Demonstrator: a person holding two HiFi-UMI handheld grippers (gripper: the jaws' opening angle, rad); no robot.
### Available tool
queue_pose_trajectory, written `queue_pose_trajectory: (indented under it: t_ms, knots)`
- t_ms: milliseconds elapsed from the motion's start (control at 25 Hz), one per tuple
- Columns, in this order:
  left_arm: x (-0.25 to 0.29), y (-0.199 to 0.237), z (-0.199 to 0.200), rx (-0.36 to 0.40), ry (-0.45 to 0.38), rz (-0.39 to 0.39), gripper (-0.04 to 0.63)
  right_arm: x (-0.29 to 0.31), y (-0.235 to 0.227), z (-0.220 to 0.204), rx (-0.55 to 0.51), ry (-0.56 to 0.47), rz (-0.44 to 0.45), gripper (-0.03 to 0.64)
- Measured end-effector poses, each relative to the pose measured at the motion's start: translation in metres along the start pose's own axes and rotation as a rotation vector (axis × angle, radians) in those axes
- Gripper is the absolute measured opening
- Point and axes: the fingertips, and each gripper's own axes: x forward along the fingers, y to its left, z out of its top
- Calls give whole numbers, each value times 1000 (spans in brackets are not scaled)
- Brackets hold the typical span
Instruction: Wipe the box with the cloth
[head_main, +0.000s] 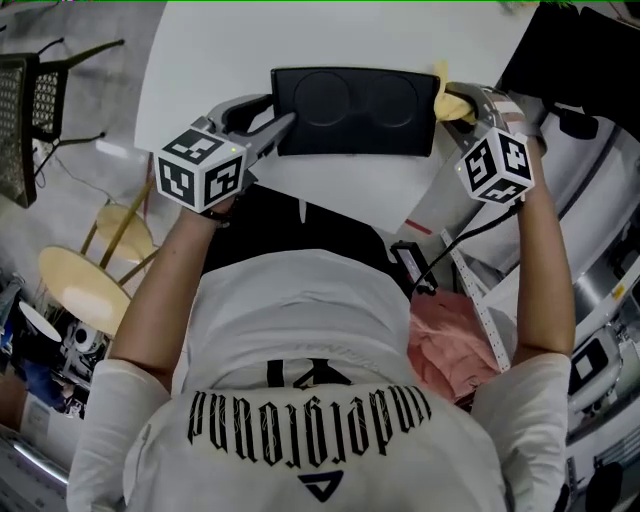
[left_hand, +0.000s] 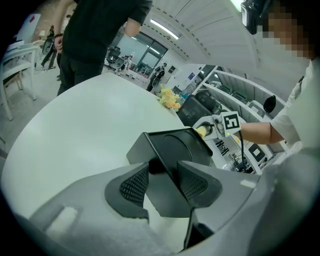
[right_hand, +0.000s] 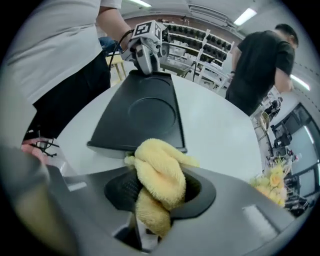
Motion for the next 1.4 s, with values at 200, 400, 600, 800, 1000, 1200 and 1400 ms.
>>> queue_pose_trajectory:
  t_ms: [200,400,600,800,1000,1200,1400]
  knots:
    - [6,-29,-7,2,-3,-8,195,-6,-21,-17,-153,28,123,133]
    - [15,-55,-5,-1,-9,-11,196,-19,-16,-33,-482,143,283,133]
    - [14,-58,-2,-8,-16,-22,198,-14,-23,-31,-972,316,420,132]
    - [14,-57,-2,-17,-20,-27,195,10,-18,49,-1164,205,456,129]
    - [19,-58,-6,-19,-25,-30,192,48,-12,147,-1247,46,368,129]
    - [14,-55,-6,-24,-25,-28,192,52,-16,191,-1254,-22,319,128]
    - [12,-56,-7,-30,-24,-37,192,28,-10,129,-1182,46,353,126]
